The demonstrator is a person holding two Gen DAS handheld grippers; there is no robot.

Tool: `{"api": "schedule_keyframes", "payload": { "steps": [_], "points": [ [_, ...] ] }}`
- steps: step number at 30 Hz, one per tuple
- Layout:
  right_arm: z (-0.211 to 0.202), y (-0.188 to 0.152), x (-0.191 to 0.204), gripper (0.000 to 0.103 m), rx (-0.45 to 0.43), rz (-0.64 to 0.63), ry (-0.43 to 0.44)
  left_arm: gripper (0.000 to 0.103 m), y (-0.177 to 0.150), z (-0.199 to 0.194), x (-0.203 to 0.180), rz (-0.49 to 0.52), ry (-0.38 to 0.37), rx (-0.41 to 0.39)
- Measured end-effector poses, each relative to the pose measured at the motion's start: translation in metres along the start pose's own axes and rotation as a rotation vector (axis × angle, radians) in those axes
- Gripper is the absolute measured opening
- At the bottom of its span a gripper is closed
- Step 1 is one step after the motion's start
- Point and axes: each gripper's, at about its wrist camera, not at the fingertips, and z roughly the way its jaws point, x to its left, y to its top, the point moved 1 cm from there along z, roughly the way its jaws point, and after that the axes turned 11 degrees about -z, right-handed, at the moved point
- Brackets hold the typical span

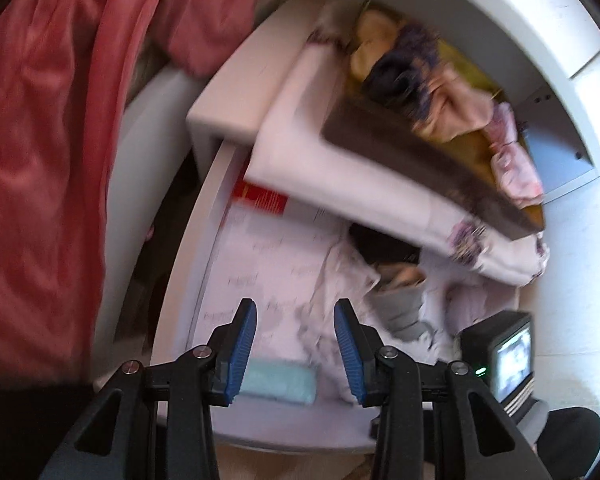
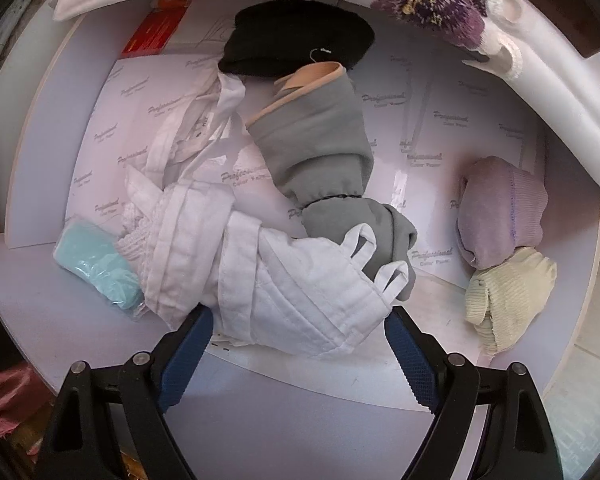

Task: Organize soft objects
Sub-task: 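Move the left tool back over the drawer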

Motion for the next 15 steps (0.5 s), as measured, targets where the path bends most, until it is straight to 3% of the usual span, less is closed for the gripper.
{"api": "schedule_keyframes", "payload": {
  "steps": [9,15],
  "points": [
    [-0.007,-0.006,-0.007,0.088,-0.014,-0.001,-0.002,0.040,-0.015,0.035,0.015,0.016,0.066,0.089],
    [-0.036,-0.007,-0.002,0.088,-0.085,-0.033,0.004,0.040,-0.026,0.061,0.014,0.060,0.098,0.166]
  ]
}}
